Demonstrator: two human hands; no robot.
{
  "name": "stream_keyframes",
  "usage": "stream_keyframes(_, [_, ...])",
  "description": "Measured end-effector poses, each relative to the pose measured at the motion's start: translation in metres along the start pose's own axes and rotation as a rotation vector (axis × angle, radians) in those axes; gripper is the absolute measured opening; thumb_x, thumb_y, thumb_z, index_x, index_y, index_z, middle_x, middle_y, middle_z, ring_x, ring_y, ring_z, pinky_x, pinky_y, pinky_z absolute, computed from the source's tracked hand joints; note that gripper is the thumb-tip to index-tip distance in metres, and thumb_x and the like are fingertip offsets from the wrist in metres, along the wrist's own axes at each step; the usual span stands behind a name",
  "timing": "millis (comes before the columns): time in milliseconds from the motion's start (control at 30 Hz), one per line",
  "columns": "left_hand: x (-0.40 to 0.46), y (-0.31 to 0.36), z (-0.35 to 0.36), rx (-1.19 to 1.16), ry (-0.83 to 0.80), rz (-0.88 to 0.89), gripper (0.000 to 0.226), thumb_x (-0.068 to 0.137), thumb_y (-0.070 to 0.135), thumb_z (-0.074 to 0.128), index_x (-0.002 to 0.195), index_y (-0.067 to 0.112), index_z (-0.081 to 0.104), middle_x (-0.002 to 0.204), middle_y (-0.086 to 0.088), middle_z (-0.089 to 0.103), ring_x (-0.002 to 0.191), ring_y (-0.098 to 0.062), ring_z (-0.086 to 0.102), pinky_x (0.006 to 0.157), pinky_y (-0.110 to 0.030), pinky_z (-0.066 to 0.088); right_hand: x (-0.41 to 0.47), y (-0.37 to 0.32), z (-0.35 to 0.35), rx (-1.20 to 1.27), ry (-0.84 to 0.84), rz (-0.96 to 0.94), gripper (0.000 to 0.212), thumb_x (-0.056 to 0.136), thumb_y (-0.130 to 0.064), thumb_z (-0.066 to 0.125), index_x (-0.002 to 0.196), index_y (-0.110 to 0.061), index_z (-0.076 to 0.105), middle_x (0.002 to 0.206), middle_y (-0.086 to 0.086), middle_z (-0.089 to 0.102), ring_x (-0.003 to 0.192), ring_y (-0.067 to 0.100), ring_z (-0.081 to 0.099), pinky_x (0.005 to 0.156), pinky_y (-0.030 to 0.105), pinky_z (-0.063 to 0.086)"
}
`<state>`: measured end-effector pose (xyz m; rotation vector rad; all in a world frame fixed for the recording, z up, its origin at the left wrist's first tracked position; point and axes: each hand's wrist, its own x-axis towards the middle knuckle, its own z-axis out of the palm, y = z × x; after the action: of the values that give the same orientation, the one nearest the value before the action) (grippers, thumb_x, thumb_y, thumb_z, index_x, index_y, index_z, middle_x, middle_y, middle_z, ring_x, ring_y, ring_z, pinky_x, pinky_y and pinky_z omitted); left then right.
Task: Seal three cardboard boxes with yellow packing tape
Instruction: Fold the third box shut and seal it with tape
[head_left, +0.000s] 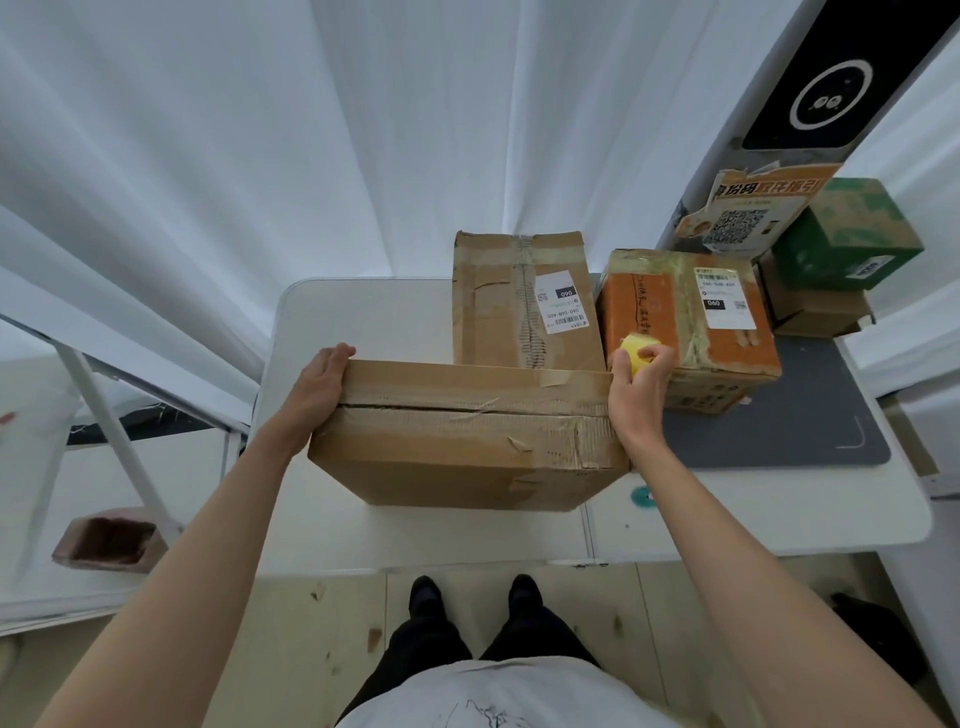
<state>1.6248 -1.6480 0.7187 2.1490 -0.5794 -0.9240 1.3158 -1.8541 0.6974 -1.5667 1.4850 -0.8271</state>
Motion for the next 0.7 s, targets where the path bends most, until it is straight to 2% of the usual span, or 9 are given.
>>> stream_keyframes(100, [0.002,0.006,0.007,0.285,0.23,0.12,0.04,0.109,0.04,0.036,0.136,0.016,0.054,0.135,-0.011,0.058,0.122,-0.032,0.052,0.104,-0.046,0.038,-0.004,0.0,-0.012,0.115,0.069,0.029,0.011,0.107,-0.024,0.042,0.114,-0.019,0.034,0.124,0.012,0.048,0.113,0.027,0.051,0.101,0.049,0.046])
stream_keyframes(167, [0.001,0.014,0.014,0.495,0.373,0.228,0.032,0.106,0.026,0.046,0.133,0.014,0.056,0.137,-0.015,0.056,0.127,-0.037,0.05,0.113,-0.05,0.032,-0.011,-0.005,-0.023,0.157,0.083,-0.013,0.009,0.108,-0.022,0.041,0.116,-0.02,0.036,0.123,0.008,0.048,0.114,0.025,0.051,0.099,0.044,0.046])
stream_keyframes(233, [-0.001,0.031,0.026,0.556,0.387,0.33,0.033,0.1,0.02,0.055,0.132,0.014,0.058,0.139,-0.015,0.055,0.132,-0.036,0.046,0.12,-0.051,0.025,-0.018,-0.014,-0.034,0.176,0.08,-0.104,0.009,0.107,-0.018,0.042,0.116,-0.019,0.038,0.118,0.004,0.048,0.111,0.022,0.05,0.094,0.036,0.044])
stream_keyframes(333, [-0.013,0.077,0.055,0.375,0.237,0.454,0.029,0.1,0.022,0.06,0.127,0.016,0.065,0.137,-0.007,0.057,0.132,-0.026,0.049,0.114,-0.038,0.032,-0.027,-0.028,-0.05,0.198,0.007,-0.259,0.009,0.107,-0.012,0.044,0.114,-0.017,0.042,0.11,0.0,0.048,0.104,0.017,0.049,0.092,0.028,0.043])
stream_keyframes(433, [-0.035,0.133,0.083,0.161,0.016,0.587,0.023,0.102,0.023,0.058,0.119,0.019,0.072,0.126,0.002,0.066,0.115,-0.009,0.06,0.099,-0.018,0.042,-0.039,-0.04,-0.059,0.196,-0.112,-0.379,0.008,0.107,-0.01,0.045,0.114,-0.014,0.045,0.106,-0.004,0.048,0.1,0.011,0.05,0.09,0.025,0.044])
stream_keyframes(533, [-0.054,0.178,0.104,0.081,-0.183,0.644,0.023,0.103,0.023,0.058,0.12,0.023,0.073,0.122,0.008,0.069,0.105,0.0,0.063,0.089,-0.007,0.044,-0.054,-0.048,-0.06,0.206,-0.214,-0.465,0.008,0.107,-0.018,0.044,0.114,-0.016,0.044,0.112,-0.001,0.049,0.107,0.016,0.051,0.089,0.028,0.046])
stream_keyframes(600, [-0.06,0.194,0.112,0.118,-0.252,0.671,0.025,0.103,0.026,0.058,0.124,0.023,0.072,0.123,0.009,0.07,0.102,-0.002,0.066,0.091,-0.011,0.047,-0.061,-0.049,-0.058,0.206,-0.245,-0.504,0.009,0.106,-0.021,0.043,0.115,-0.019,0.044,0.117,0.001,0.05,0.113,0.021,0.051,0.09,0.028,0.044])
stream_keyframes(700, [-0.062,0.203,0.117,0.192,-0.297,0.72,0.023,0.101,0.025,0.062,0.119,0.022,0.076,0.113,0.01,0.069,0.094,-0.006,0.068,0.091,-0.024,0.051,-0.065,-0.049,-0.054,0.192,-0.268,-0.529,0.008,0.106,-0.02,0.042,0.114,-0.018,0.045,0.112,0.001,0.05,0.102,0.015,0.051,0.085,0.023,0.041])
